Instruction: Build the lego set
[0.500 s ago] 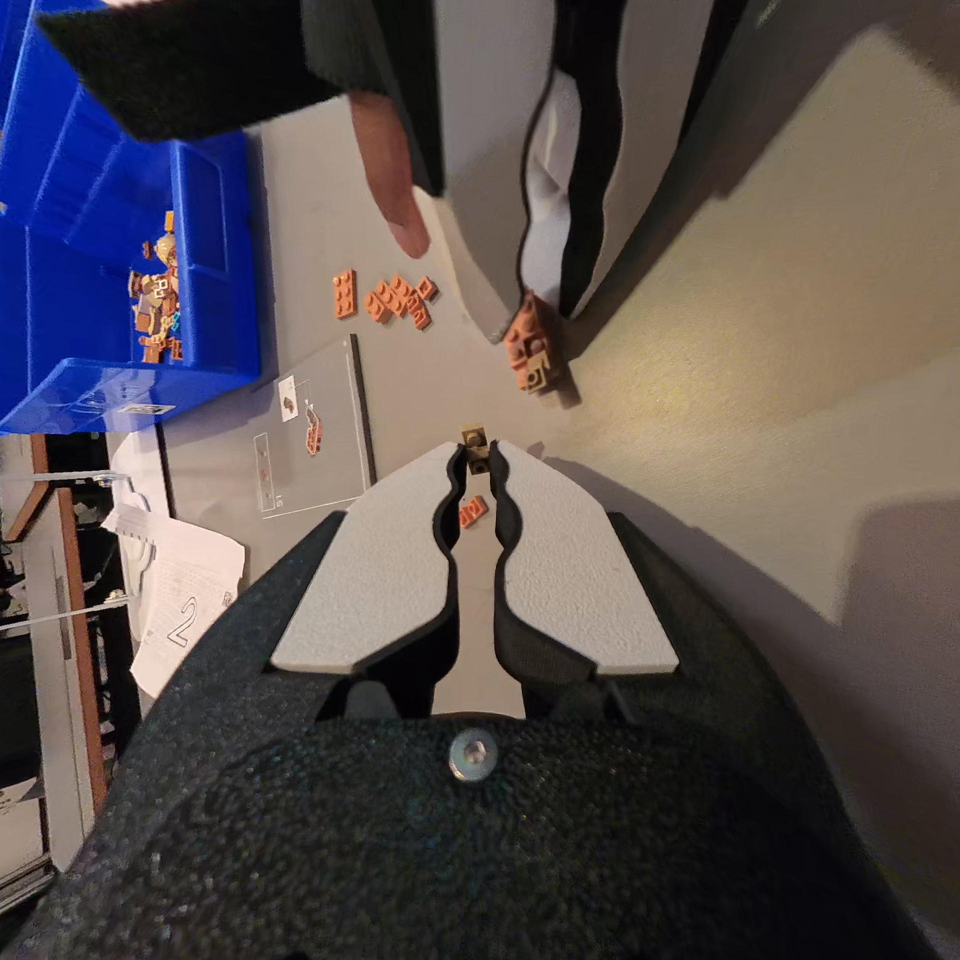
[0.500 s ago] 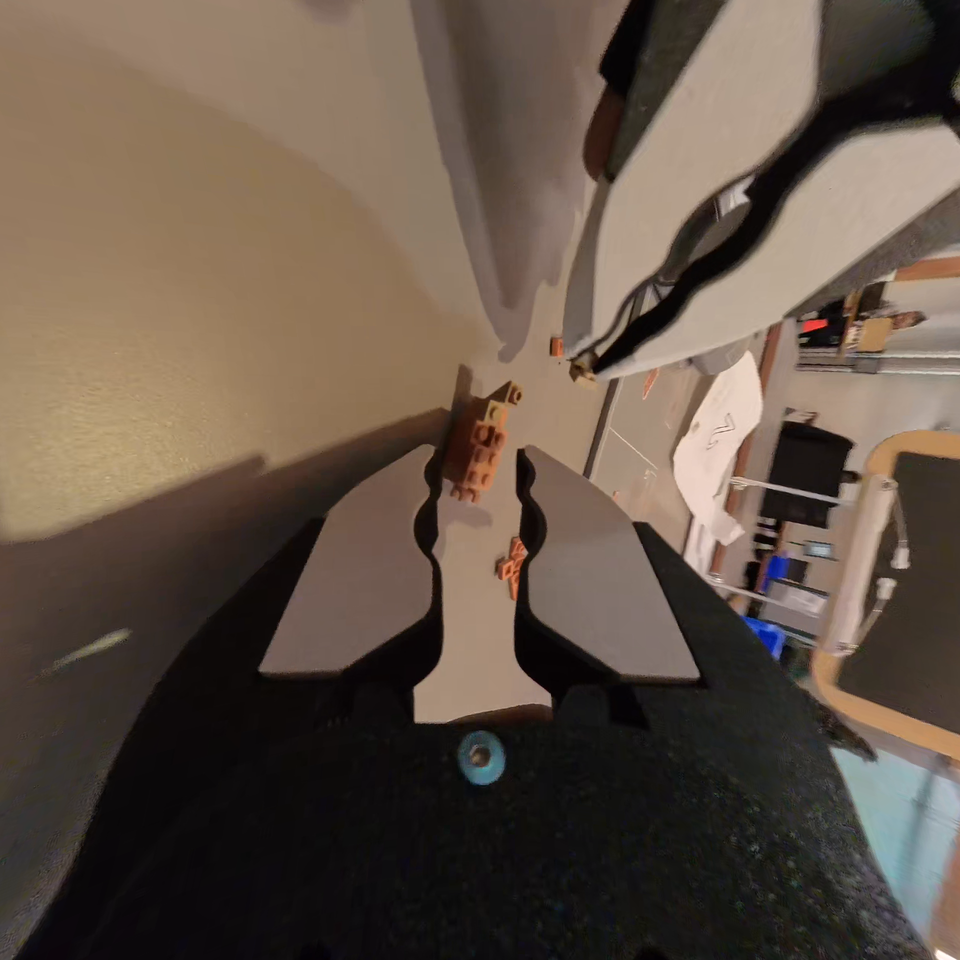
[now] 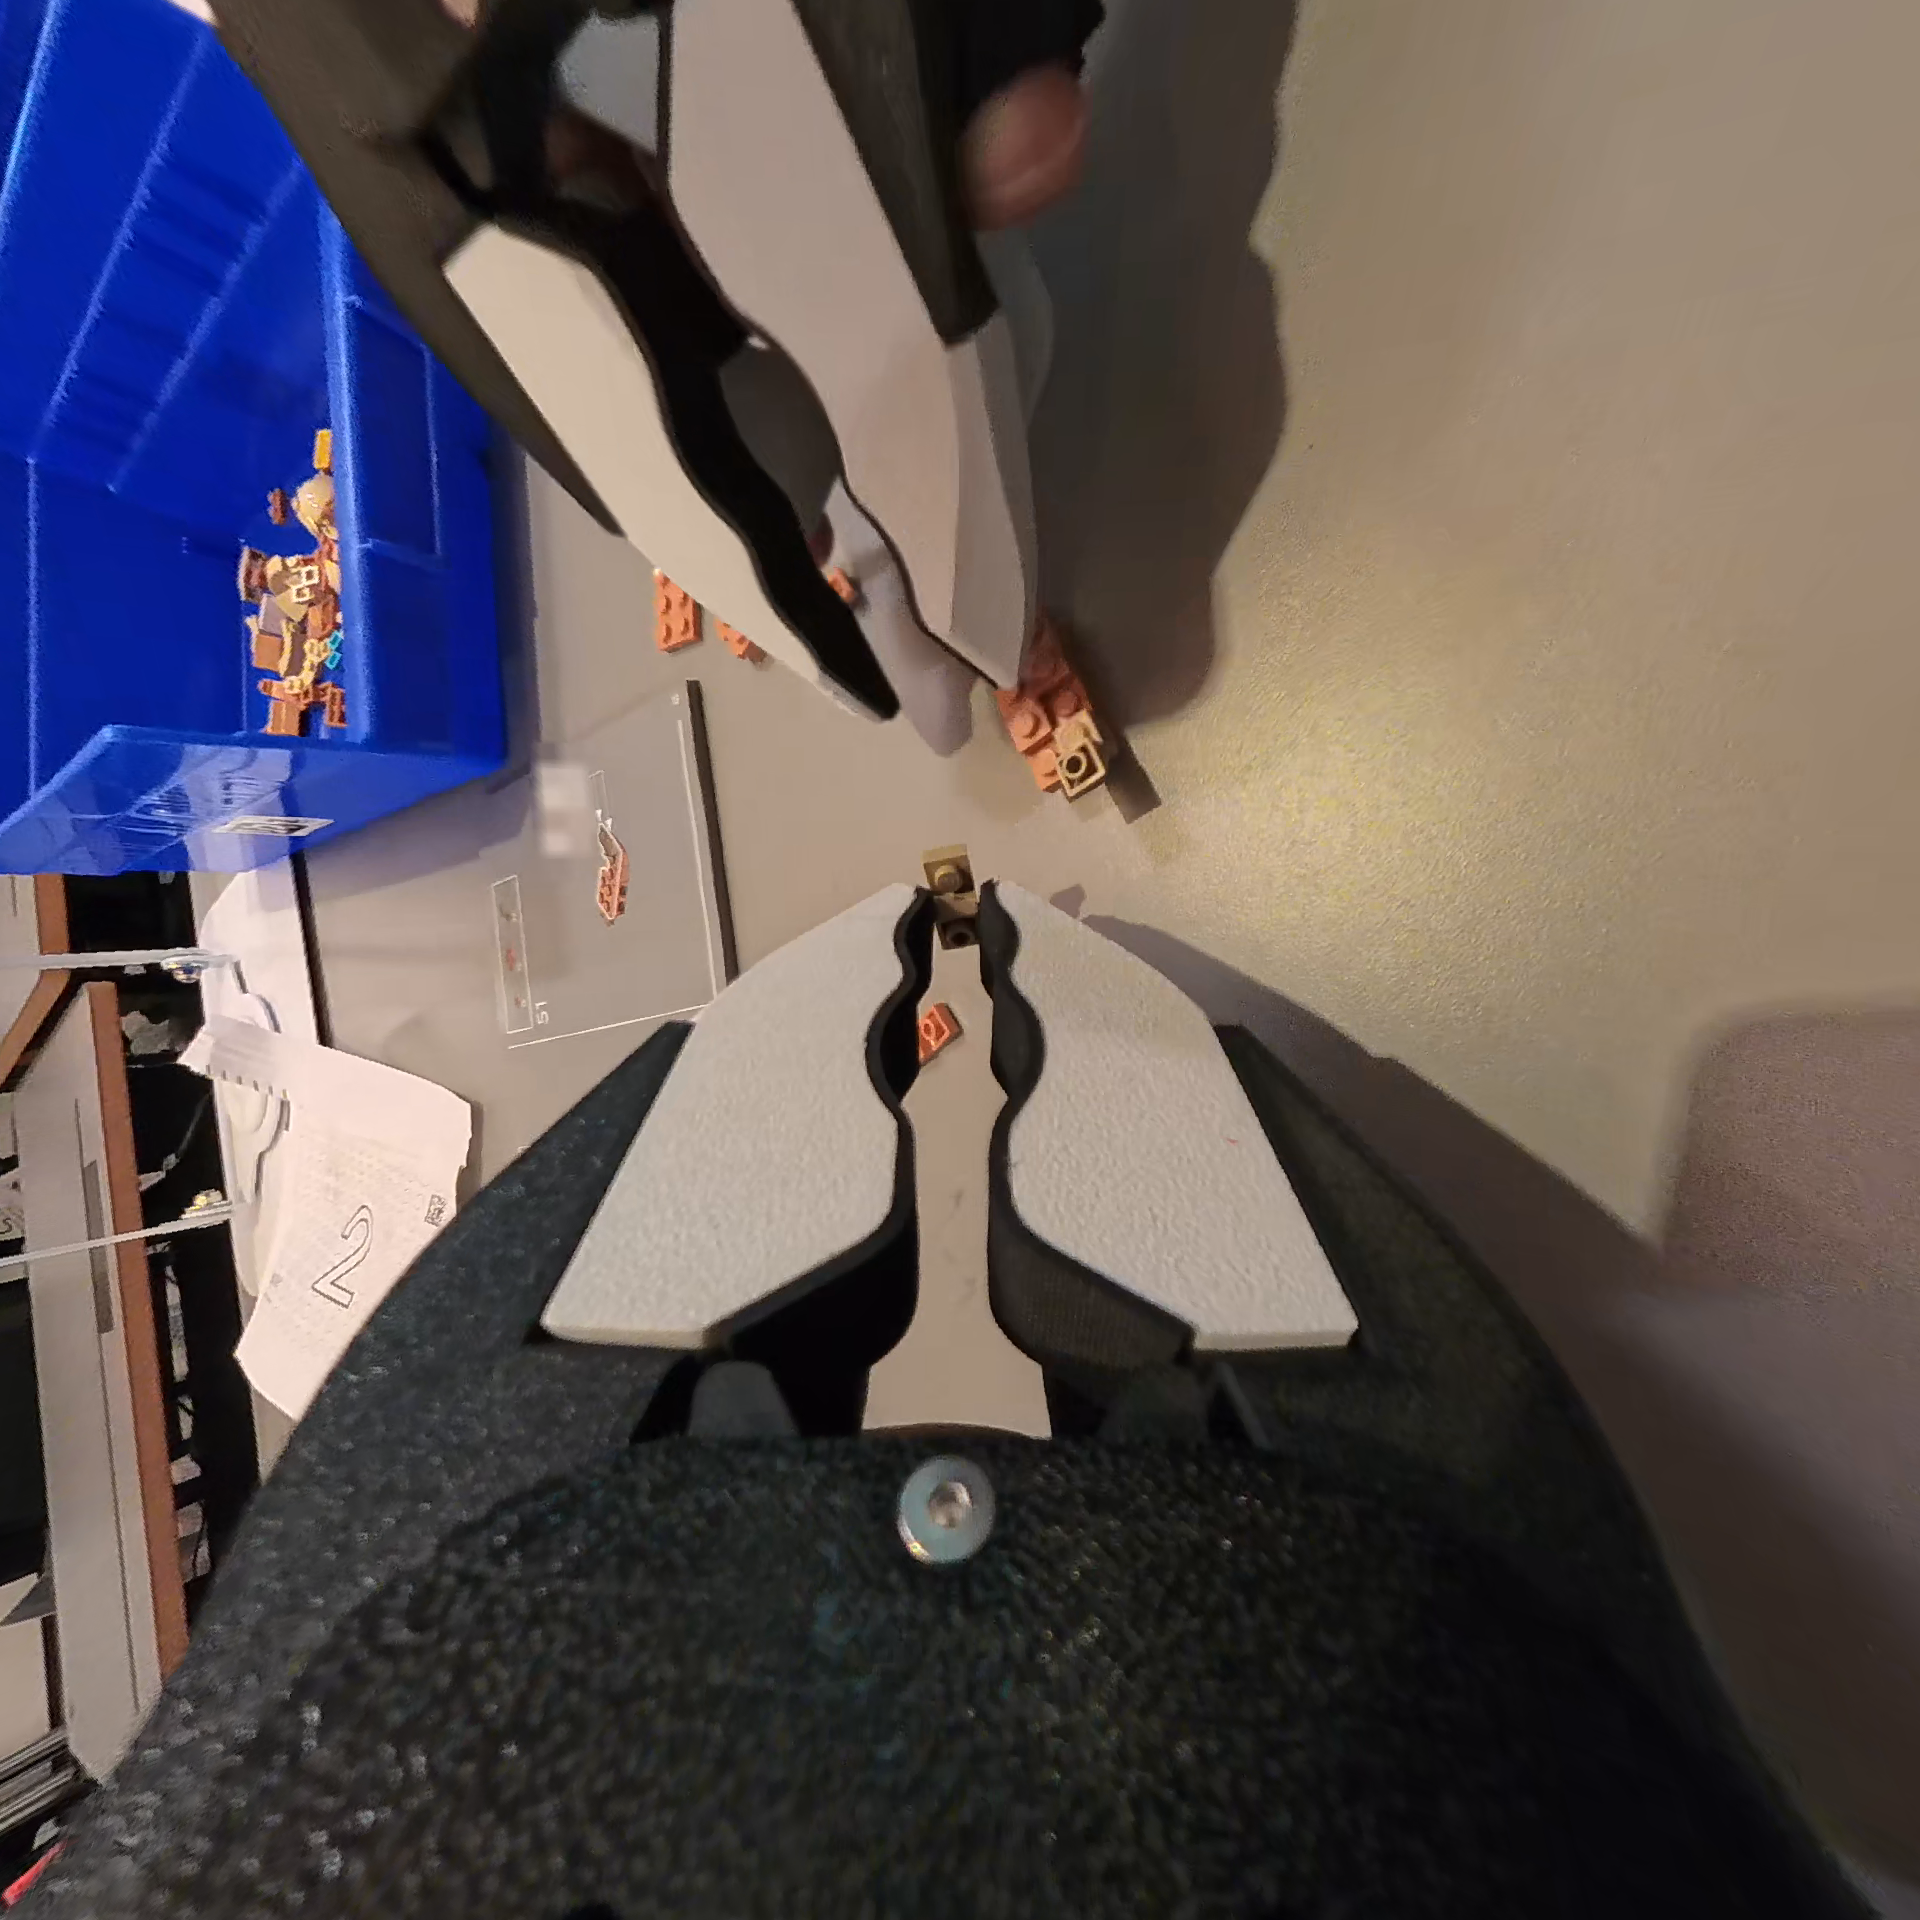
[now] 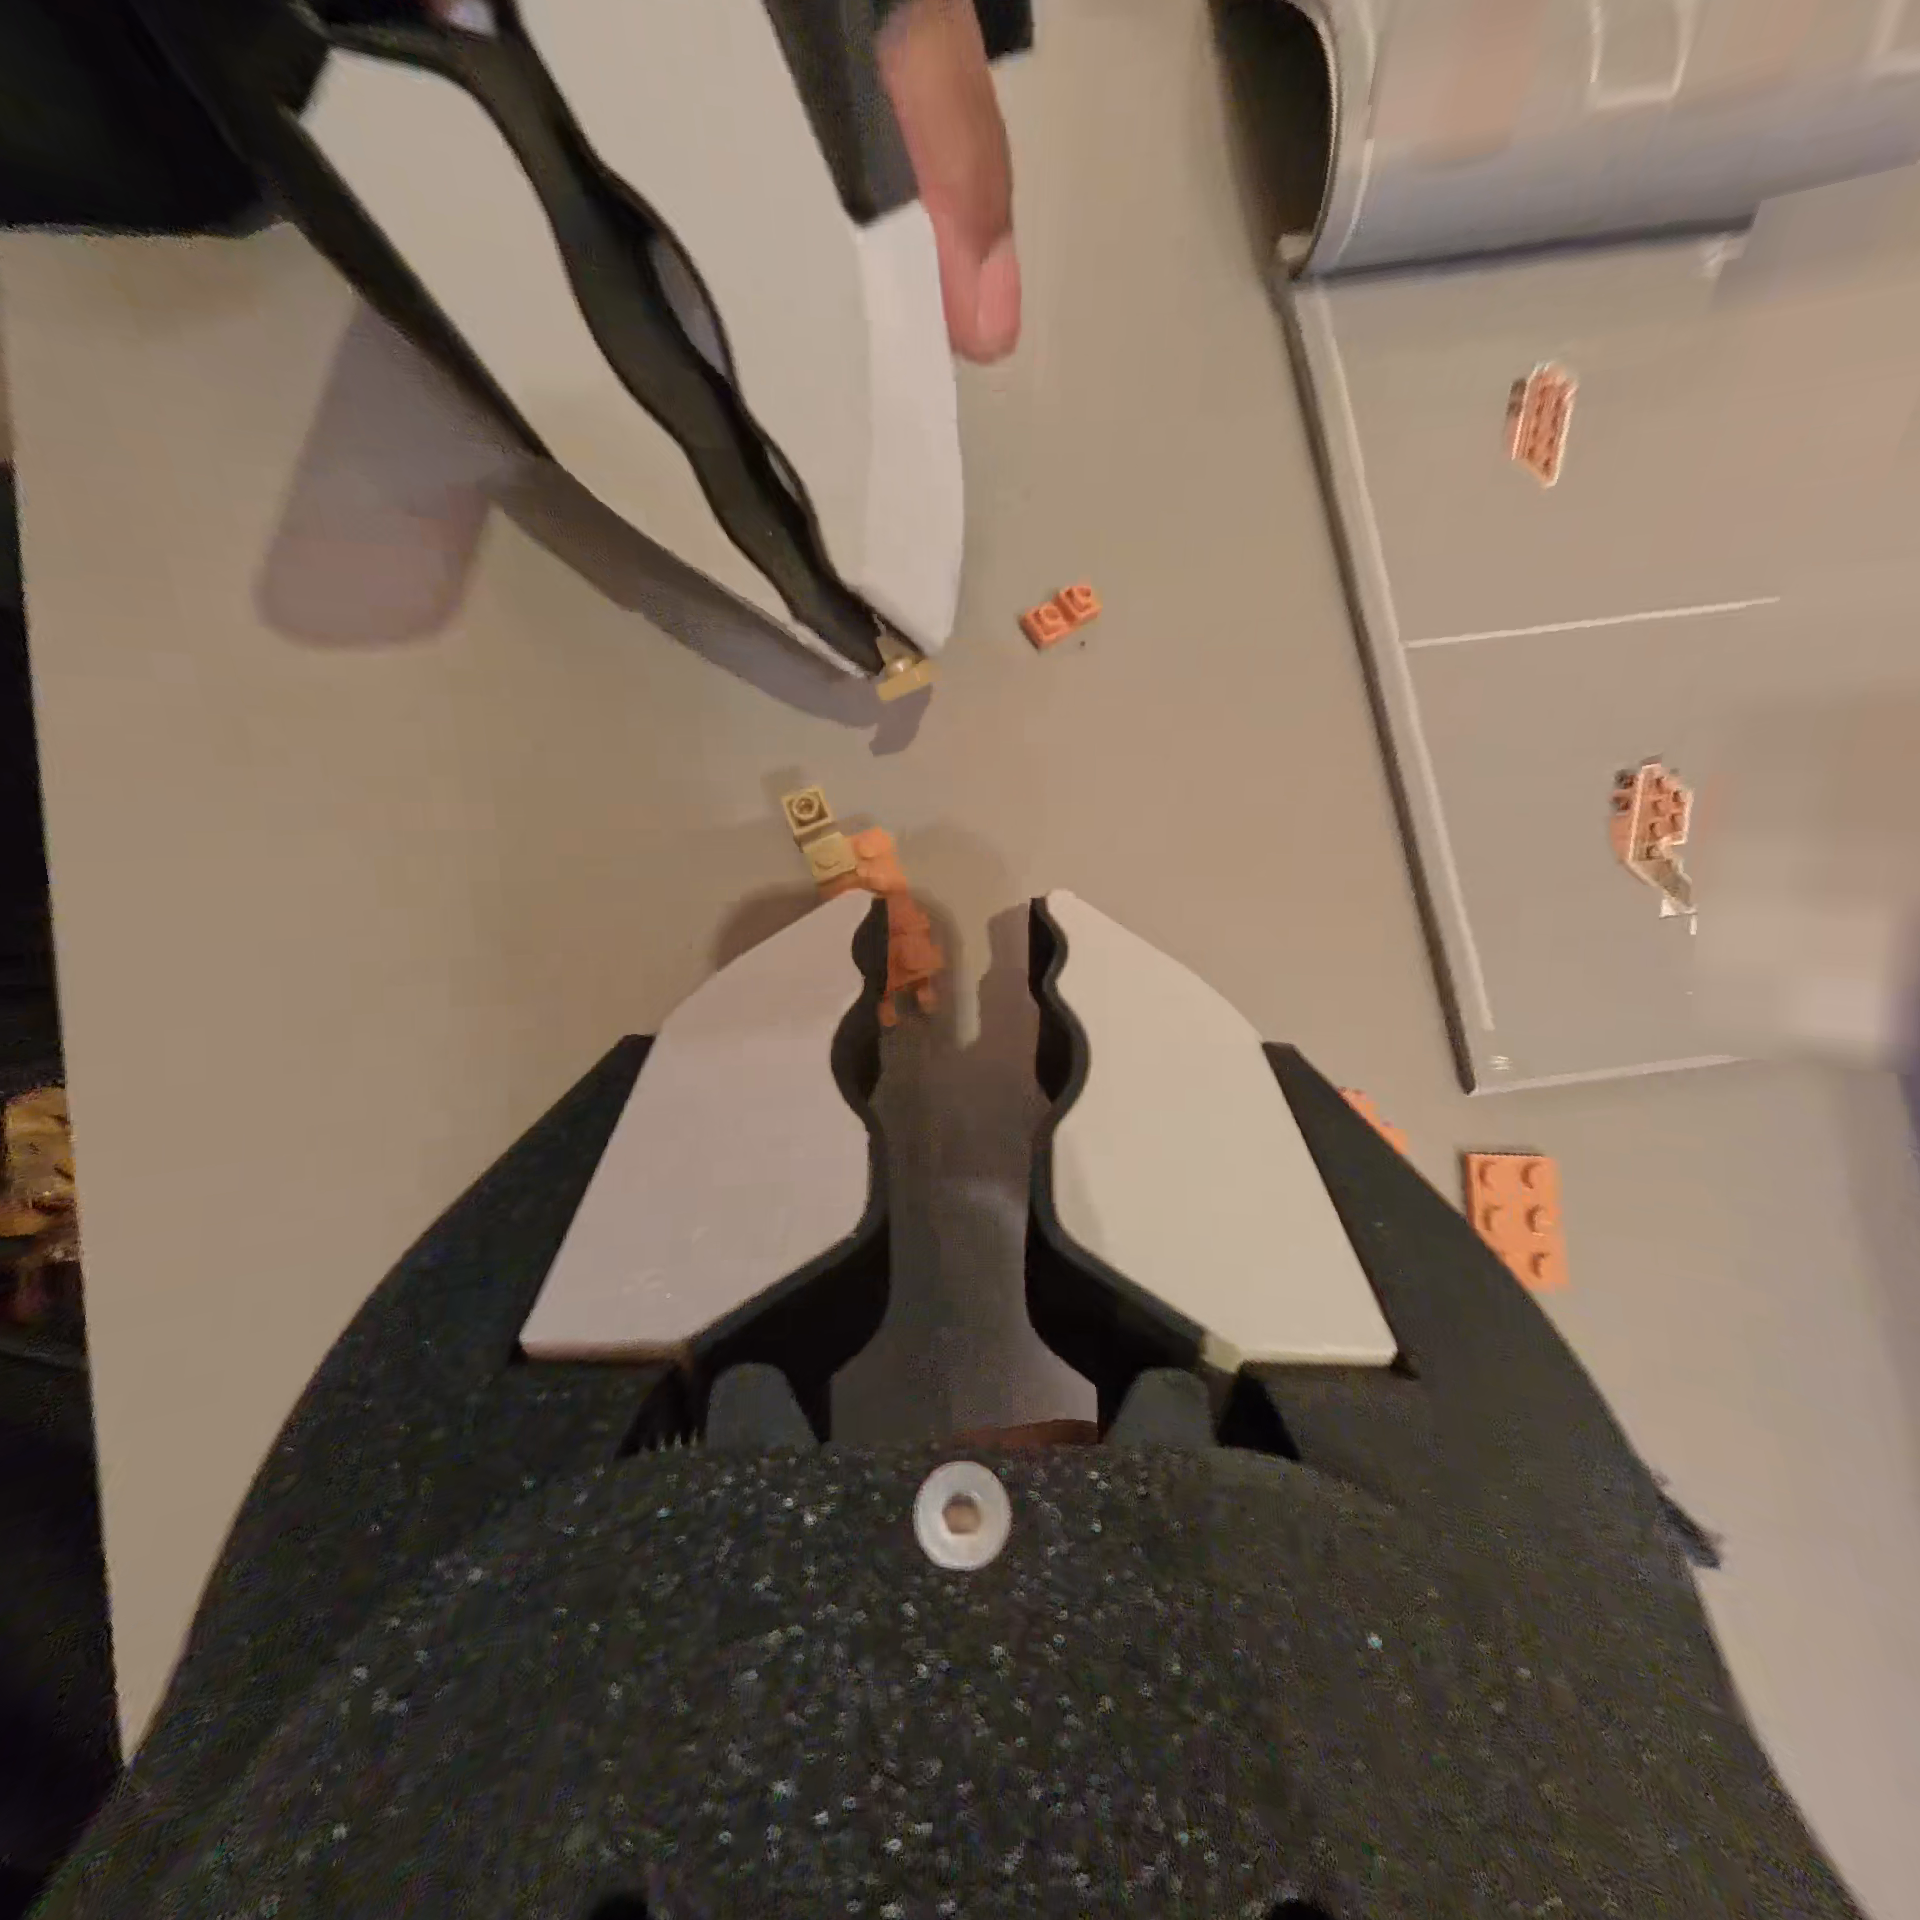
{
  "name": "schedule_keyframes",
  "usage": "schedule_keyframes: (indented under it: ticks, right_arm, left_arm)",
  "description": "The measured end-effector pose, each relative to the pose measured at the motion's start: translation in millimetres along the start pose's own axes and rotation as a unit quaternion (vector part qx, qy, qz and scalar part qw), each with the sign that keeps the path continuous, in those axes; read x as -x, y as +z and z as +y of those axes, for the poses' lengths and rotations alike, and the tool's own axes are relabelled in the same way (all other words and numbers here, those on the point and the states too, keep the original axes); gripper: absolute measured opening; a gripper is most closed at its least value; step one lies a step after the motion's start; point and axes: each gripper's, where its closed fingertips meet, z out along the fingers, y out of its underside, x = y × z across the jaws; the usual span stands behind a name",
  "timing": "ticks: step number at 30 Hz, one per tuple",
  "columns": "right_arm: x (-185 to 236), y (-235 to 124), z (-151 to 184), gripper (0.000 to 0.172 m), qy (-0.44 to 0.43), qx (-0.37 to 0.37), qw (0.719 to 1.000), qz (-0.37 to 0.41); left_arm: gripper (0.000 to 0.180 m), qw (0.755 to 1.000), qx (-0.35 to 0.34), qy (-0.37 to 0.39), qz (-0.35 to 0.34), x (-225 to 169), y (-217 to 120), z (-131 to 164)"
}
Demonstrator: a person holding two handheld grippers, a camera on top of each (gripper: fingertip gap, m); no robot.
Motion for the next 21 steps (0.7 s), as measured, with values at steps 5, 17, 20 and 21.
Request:
schedule_keyframes:
  ticks: [5,17,20,21]
  right_arm:
    - [5,2,1,0.013,-0.037,0.015,0.999,0.003]
    - [18,-10,8,0.023,-0.110,0.006,0.988,0.108]
    - [22,-14,8,0.029,-0.067,-0.008,0.993,0.095]
    - [25,-14,8,0.029,-0.047,-0.015,0.996,0.077]
  left_arm:
    - [0.008,1.000,0.000,-0.003,0.001,0,0,1]
    - [0.008,1.000,0.003,-0.001,0.002,-2,0,0]
    - [0.008,1.000,0.004,0.000,0.002,-2,1,0]
    - [0.008,1.000,0.004,0.001,0.001,-2,1,-1]
